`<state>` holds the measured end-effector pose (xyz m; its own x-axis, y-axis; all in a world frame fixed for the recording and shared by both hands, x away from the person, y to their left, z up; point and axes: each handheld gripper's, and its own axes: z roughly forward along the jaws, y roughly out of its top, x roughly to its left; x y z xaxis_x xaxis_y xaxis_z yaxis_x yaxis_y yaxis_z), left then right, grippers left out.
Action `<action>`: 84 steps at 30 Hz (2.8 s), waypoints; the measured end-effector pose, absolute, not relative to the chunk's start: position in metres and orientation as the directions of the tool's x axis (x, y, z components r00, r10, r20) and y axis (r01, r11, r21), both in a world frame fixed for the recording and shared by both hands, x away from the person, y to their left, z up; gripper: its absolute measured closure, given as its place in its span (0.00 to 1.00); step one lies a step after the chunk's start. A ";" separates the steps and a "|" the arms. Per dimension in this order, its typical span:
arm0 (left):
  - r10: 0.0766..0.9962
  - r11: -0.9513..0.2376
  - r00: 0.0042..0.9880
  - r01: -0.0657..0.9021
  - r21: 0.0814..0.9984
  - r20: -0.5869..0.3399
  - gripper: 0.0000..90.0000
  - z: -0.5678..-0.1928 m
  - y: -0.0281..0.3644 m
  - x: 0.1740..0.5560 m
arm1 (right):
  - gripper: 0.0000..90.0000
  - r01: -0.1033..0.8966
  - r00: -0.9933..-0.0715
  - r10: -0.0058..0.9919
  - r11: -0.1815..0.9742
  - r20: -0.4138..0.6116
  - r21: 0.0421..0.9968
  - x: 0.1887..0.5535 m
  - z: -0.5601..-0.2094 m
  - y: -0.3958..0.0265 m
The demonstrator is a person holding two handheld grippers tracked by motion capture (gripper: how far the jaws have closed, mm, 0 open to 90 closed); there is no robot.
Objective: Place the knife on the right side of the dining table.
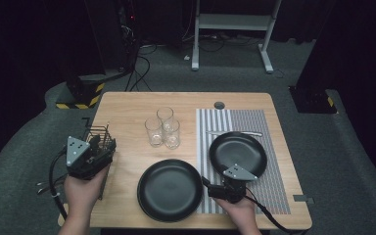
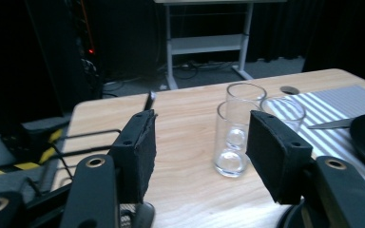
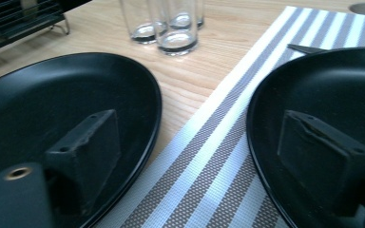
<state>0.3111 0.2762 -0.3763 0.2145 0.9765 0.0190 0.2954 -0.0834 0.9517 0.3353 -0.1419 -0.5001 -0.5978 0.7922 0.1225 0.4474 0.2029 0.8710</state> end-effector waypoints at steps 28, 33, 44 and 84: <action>0.984 -0.046 0.175 0.343 0.938 -0.015 0.42 -0.365 0.297 0.370 | 0.16 0.436 -0.624 0.767 0.184 0.148 0.881 0.335 -0.497 -0.147; 0.984 -0.033 0.174 0.366 0.930 -0.033 0.42 -0.369 0.296 0.379 | 0.16 0.438 -0.621 0.770 0.184 0.148 0.880 0.336 -0.497 -0.147; 0.985 -0.045 0.167 0.420 0.907 -0.028 0.56 -0.377 0.297 0.392 | 0.16 0.444 -0.620 0.769 0.180 0.157 0.878 0.336 -0.499 -0.147; 0.993 0.007 0.109 0.342 0.940 -0.047 0.96 -0.372 0.327 0.369 | 0.22 0.459 -0.611 0.768 0.149 0.190 0.876 0.336 -0.503 -0.152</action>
